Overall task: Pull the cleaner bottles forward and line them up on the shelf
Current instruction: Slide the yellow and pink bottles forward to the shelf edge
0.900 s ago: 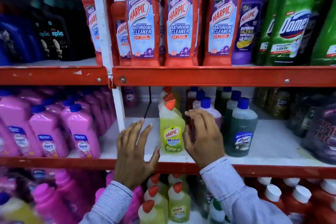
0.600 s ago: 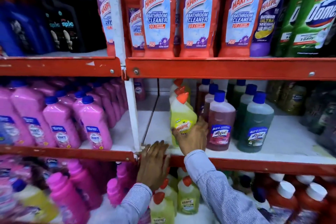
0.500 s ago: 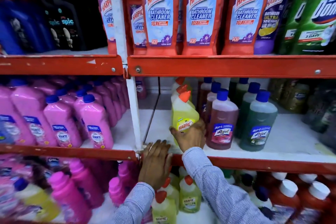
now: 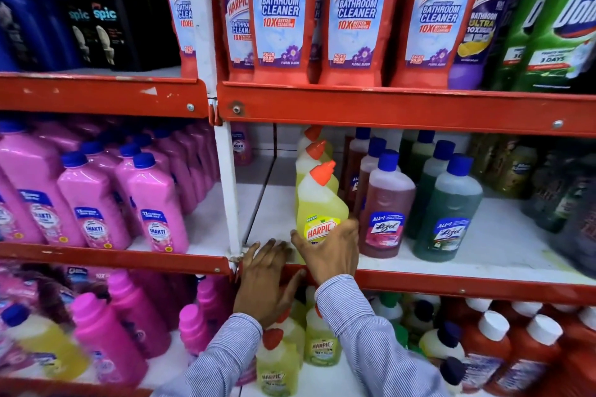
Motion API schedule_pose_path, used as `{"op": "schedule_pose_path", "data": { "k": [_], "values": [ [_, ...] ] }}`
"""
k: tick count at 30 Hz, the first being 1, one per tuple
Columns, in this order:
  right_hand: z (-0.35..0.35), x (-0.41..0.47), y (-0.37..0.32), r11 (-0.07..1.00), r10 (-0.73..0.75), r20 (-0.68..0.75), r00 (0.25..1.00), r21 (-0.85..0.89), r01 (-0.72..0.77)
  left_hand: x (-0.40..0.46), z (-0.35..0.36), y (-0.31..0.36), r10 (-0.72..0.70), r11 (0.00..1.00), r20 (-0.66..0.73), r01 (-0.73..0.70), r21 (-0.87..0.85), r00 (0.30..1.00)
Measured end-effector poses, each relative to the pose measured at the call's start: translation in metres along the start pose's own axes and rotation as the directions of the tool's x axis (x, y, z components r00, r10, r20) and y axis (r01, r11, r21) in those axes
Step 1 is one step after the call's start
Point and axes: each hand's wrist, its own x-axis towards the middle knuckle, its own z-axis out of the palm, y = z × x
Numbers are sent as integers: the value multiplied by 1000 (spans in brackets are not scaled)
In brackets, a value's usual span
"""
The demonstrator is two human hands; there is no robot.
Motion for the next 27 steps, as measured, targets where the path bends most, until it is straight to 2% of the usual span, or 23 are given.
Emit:
{"op": "schedule_pose_path", "data": {
  "k": [7,11,14,16,18,21,23,27],
  "values": [
    [-7,-7,5,1000,-30,6,1000,9,30,0,2,3,-25,999,-8,25,24,1000],
    [-22,-8,23,991,-75,13,997,112,73,-2,2,5,-16,1000,-32,17,21,999],
    [-40,-2,48,955,-75,-234,969,262,137,-2,1,6,-32,999,-49,33,13,998],
    [-49,14,65,965,-14,-351,936,241,105,-1,1,9,-46,999,-58,46,-4,997],
    [-52,35,72,990,42,-321,946,141,4,-2,1,9,-54,999,-59,54,-9,997],
    [-52,56,70,995,104,-138,985,16,-102,-2,1,9,-58,998,-49,58,-6,997],
    [-52,63,69,994,107,-74,992,-16,-108,-2,1,10,-65,998,-37,65,-4,997],
    [-58,60,75,994,99,-72,993,-29,-101,-2,-1,11,-74,997,-28,75,7,997]
  ]
}}
